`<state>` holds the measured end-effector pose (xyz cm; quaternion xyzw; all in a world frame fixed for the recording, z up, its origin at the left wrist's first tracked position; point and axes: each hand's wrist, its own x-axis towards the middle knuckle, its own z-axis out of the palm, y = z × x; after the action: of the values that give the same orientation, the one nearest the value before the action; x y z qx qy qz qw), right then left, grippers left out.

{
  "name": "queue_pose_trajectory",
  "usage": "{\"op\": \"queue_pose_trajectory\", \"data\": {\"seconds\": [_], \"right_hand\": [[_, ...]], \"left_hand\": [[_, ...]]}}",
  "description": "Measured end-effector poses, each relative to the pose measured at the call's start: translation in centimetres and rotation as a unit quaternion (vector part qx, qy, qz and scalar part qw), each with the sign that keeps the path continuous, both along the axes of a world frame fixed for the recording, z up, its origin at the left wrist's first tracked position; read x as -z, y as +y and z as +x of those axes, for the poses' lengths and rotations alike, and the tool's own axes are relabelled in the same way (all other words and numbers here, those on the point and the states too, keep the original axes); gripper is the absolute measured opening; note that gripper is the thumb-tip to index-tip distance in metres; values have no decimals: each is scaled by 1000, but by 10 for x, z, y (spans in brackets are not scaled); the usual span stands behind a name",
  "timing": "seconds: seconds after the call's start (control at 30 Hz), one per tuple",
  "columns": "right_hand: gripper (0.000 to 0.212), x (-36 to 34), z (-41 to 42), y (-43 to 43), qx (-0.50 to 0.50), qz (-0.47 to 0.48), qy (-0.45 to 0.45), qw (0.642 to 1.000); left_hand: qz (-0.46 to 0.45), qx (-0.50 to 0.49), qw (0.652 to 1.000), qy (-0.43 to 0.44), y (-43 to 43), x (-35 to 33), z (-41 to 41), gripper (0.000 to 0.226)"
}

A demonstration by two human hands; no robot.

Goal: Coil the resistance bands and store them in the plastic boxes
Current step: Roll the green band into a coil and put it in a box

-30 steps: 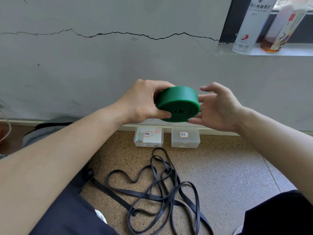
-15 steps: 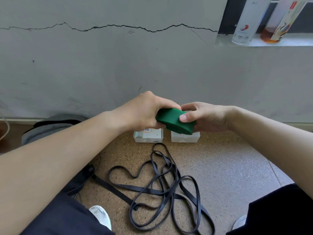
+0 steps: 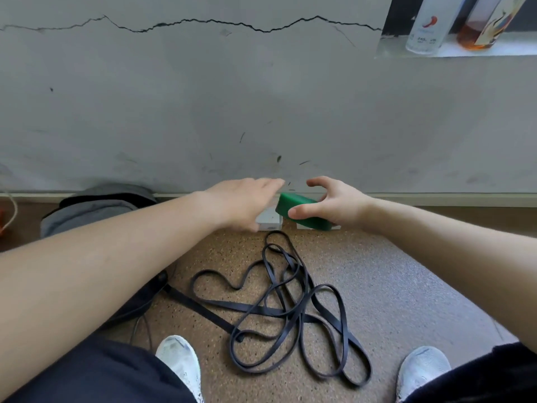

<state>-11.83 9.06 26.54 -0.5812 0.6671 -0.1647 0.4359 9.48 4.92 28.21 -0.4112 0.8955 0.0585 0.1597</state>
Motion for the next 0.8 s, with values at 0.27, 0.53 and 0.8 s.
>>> {"op": "queue_pose_trajectory", "data": {"seconds": [0.27,0.53,0.8], "right_hand": [[98,122,11,-13,94,94,-43,990],[105,226,23,-53,194,145,-178,954],[116,277,36,-103,183,139,-255,939]], "left_hand": [[69,-98,986,-113,-37,89,2,51],[6,-168,985,-27,-71,215,1,40],[-54,-151,986,38,-114,286,-1,77]]}}
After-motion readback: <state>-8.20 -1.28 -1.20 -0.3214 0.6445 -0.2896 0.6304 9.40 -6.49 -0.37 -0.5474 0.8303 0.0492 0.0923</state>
